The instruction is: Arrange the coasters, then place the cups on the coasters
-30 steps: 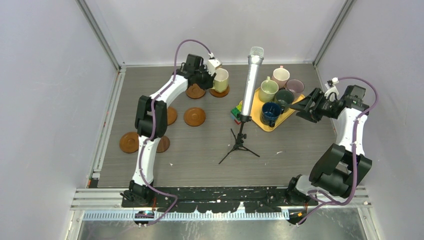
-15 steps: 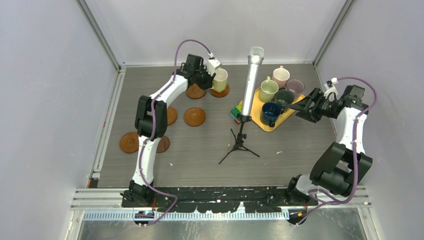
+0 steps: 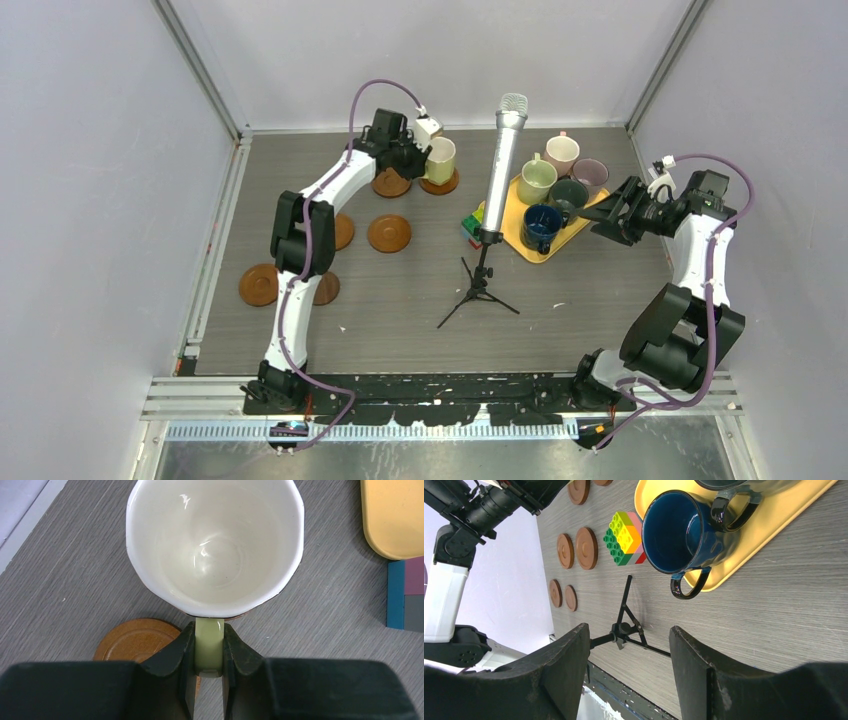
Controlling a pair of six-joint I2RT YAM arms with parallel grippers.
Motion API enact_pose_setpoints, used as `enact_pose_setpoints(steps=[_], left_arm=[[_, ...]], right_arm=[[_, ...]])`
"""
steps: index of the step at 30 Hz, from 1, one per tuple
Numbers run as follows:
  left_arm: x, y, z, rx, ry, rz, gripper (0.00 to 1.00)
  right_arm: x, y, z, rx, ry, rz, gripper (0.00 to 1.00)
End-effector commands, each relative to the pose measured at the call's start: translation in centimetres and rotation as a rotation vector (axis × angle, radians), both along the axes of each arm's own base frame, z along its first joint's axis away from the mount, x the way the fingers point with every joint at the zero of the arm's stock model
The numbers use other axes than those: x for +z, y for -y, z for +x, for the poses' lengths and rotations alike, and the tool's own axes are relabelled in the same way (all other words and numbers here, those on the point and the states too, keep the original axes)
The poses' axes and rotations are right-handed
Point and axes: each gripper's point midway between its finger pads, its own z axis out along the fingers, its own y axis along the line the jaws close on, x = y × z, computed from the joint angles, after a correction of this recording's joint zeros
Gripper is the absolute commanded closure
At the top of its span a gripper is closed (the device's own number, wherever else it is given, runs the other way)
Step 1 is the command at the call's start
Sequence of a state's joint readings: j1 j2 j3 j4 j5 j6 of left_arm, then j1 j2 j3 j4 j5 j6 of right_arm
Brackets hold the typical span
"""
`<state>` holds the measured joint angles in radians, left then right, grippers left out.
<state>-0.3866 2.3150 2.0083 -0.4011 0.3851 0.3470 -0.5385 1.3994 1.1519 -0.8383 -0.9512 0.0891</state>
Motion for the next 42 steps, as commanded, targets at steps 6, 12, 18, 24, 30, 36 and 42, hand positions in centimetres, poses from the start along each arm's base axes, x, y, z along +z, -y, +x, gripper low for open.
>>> enact_pose_setpoints(steps=[6,12,18,24,30,36,42], left_arm=[[4.9,0.8,1.5,-0.019,0.125,-0.057,0.66],[5.9,0.5,1.2,-0.016,0.141,-0.048,0.41],[8.0,-0.6,-0.3,-0.004,0.13,-0.037,0.01],[12.0,-2.1,-2.4,0.017,0.156,-0.057,0.0],[15.4,-2.3,-5.4,-0.012,0.147,-0.093,0.0],[14.2,-1.1,-7.7,-0.051,0.082,-0.104,0.0],[12.9,0.7,-9.4,-0.089,0.024,-0.109,0.0]], right_arm=[[0.8,0.1,0.5,0.009,0.04,-0.016,0.35],[0.8,0.1,0.5,0.01,0.04,-0.014,0.35],[0.9,0.2,0.5,0.005,0.044,-0.029,0.35],[0.4,0.9,0.1,0.027,0.034,-0.117,0.35],[-1.7,1.1,-1.5,0.117,-0.024,-0.27,0.39],[-5.3,-0.6,-2.6,0.246,-0.089,-0.393,0.45],[-7.6,-2.1,-1.1,0.281,-0.092,-0.457,0.47]])
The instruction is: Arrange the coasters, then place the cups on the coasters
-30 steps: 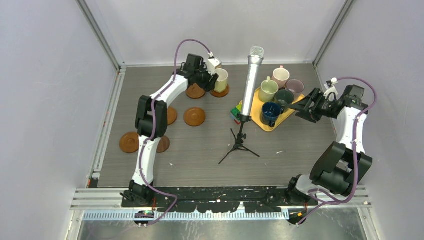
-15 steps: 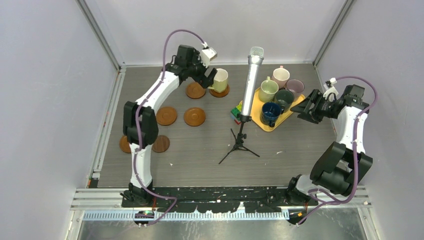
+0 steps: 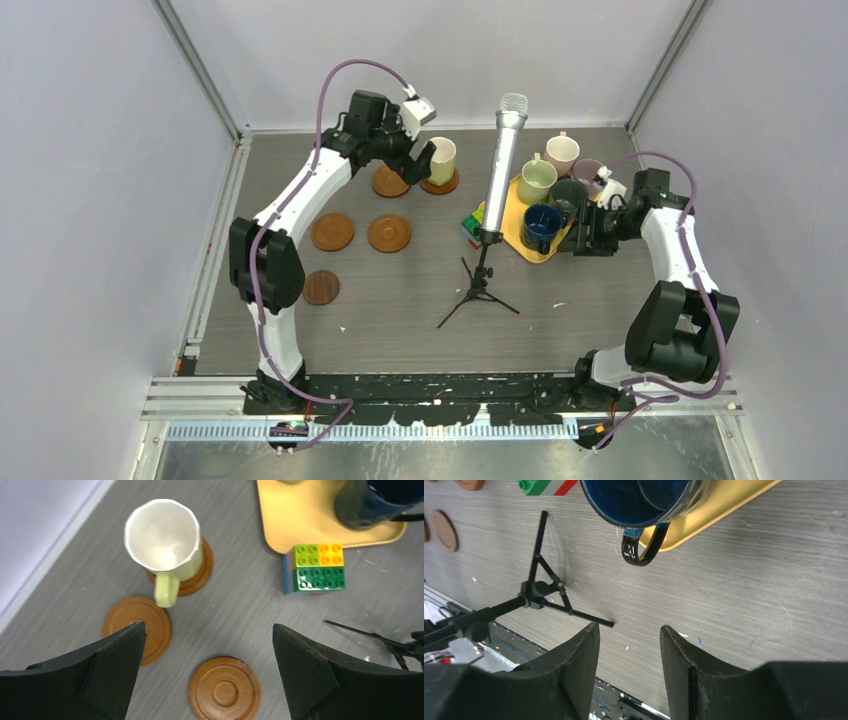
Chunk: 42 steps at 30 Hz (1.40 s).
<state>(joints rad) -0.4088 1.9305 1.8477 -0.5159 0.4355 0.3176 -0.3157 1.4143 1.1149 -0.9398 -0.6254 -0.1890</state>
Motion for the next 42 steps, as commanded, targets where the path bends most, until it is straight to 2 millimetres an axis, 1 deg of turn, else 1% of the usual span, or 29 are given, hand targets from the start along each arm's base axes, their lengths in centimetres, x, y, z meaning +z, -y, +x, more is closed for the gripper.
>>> enact_pose_setpoints(steps=[1,4,9,13,18,25,29,31,33,36,38,42], left_arm=[[-0.1,1.6,-1.9,-0.049,-0.048,-0.02,0.0],[-0.5,2.1,-2.2,-0.055,-0.063,-0.022,0.0],[-1.2,2.6,-2.6,-0.061,-0.096,-0.032,0.0],[-1.3,3.0,-2.8,-0.068,-0.101,-0.036,0.0],[-1.9,3.4,-3.0,-0.073,-0.118,-0.038,0.0],[-3.1,4.6,-3.1,-0.089,-0.14,-0.027,0.0],[-3.9,5.4,-3.2,-0.1,-0.163,-0.021,0.0],[-4.2,5.7,-3.2,-0.105,-0.166,-0.019,0.0],[-4.4,6.1,-3.2,-0.11,-0.171,-0.02,0.0],[-4.6,6.6,-3.3,-0.117,-0.18,-0.025,0.0],[-4.8,6.8,-3.3,-0.119,-0.186,-0.025,0.0],[-4.8,6.8,-3.4,-0.12,-0.184,-0.027,0.0]], right_arm=[[-1.6,0.0,1.9,0.028,0.034,-0.092,0.47],[-2.6,-1.1,3.0,0.049,0.027,-0.103,0.47],[-3.4,-2.5,5.2,0.062,0.042,-0.105,0.47],[-4.2,-3.5,6.3,0.073,0.012,-0.087,0.5],[-3.9,-5.3,8.0,0.076,0.023,-0.057,0.53],[-3.8,-7.2,11.5,0.033,0.036,-0.018,0.53],[-3.9,-8.2,12.9,0.011,0.026,0.022,0.53],[-4.0,-8.5,13.2,0.002,0.016,0.04,0.52],[-3.9,-8.6,13.1,-0.001,0.009,0.047,0.49],[-3.5,-8.4,12.2,0.01,0.014,0.031,0.46],[-2.9,-8.2,11.4,0.022,0.031,0.013,0.44],[-2.4,-6.9,10.4,0.031,0.067,-0.076,0.4]])
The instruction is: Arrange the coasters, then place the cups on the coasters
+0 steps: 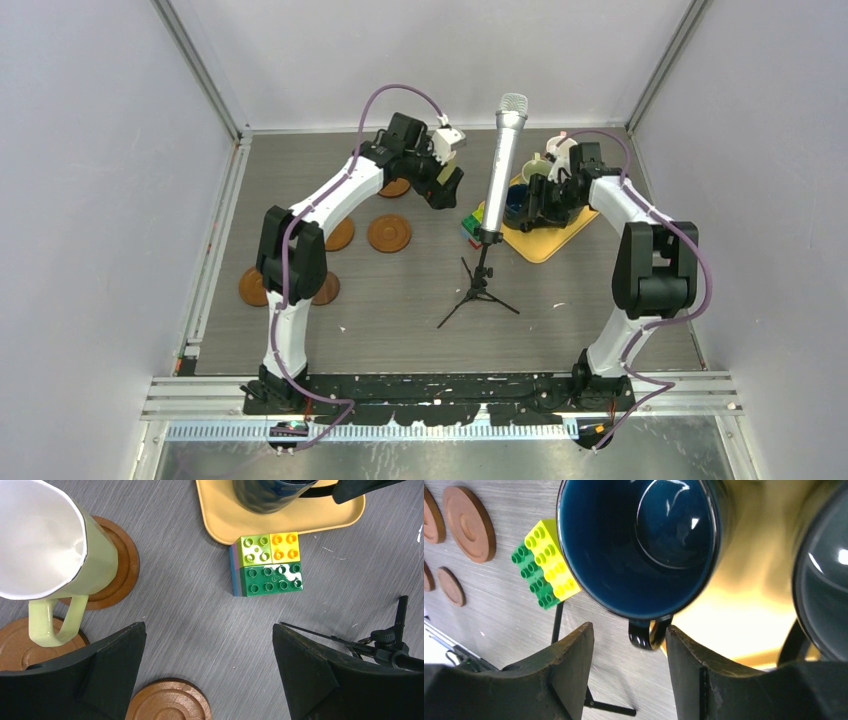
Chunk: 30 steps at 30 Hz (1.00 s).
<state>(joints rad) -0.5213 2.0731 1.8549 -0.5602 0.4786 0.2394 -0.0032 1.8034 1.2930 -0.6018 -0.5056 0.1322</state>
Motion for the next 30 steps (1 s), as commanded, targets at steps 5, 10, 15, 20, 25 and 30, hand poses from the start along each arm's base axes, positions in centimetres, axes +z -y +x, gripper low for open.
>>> enact_pose_setpoints(steps=[5,10,15,20,25,30], left_arm=[[3.1,0.7,0.2,-0.013,0.049,-0.053,0.0],[3.1,0.5,0.2,-0.009,0.056,-0.047,0.0],[3.2,0.5,0.2,-0.007,0.06,-0.046,0.0],[2.9,0.6,0.2,-0.004,0.044,-0.052,0.0],[2.8,0.6,0.2,0.002,0.037,-0.053,0.0],[2.6,0.6,0.2,0.002,0.033,-0.053,0.0]], right_arm=[[3.9,3.1,0.1,-0.027,0.195,-0.199,0.4],[4.5,5.3,1.0,-0.092,0.272,-0.308,0.46],[3.1,6.5,1.1,-0.1,0.236,-0.381,0.64],[1.7,4.7,0.6,-0.042,0.188,-0.353,0.75],[0.5,3.3,0.4,-0.004,0.154,-0.345,0.79],[0.6,1.7,0.5,0.016,0.151,-0.319,0.8]])
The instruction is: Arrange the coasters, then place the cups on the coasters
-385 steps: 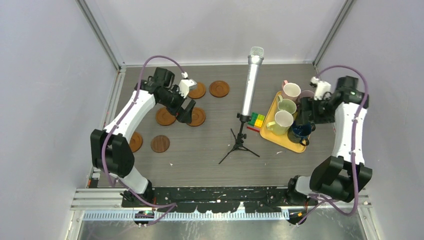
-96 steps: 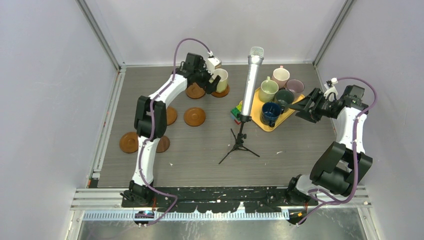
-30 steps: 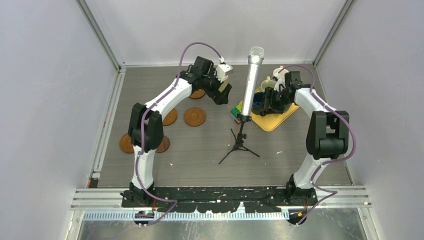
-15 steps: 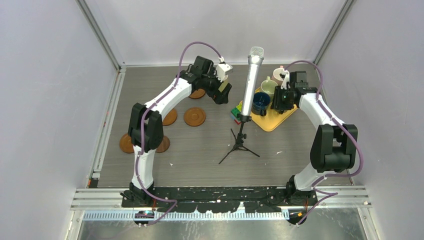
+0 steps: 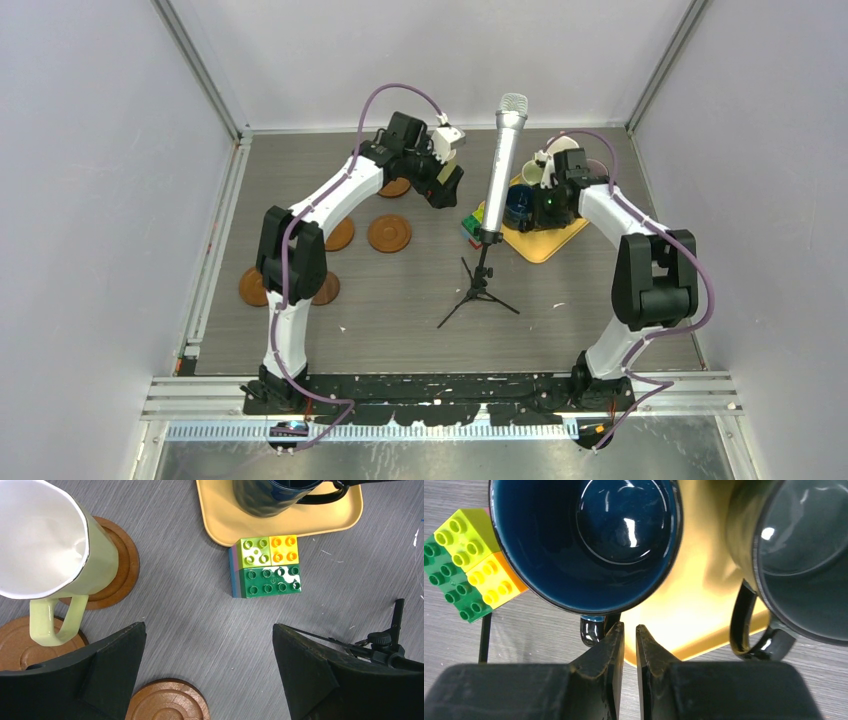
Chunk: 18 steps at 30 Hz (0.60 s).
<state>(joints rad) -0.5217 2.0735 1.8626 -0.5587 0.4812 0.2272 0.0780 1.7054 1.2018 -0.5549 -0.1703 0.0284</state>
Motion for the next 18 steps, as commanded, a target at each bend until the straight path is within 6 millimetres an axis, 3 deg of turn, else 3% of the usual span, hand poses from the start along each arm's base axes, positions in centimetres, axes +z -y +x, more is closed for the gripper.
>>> enact_pose_setpoints(steps=[1,18], left_arm=[[2.3,0.5,0.1,-0.002,0.035,-0.042,0.0],[0.7,1.9,-0.6,-0.033,-0.021,-0.03,0.0]], right_arm=[[1.7,-1.5,1.1,0.018,0.047,0.029,0.8],[3.2,-7.8,3.0,0.042,0.029,0.207,0.75]])
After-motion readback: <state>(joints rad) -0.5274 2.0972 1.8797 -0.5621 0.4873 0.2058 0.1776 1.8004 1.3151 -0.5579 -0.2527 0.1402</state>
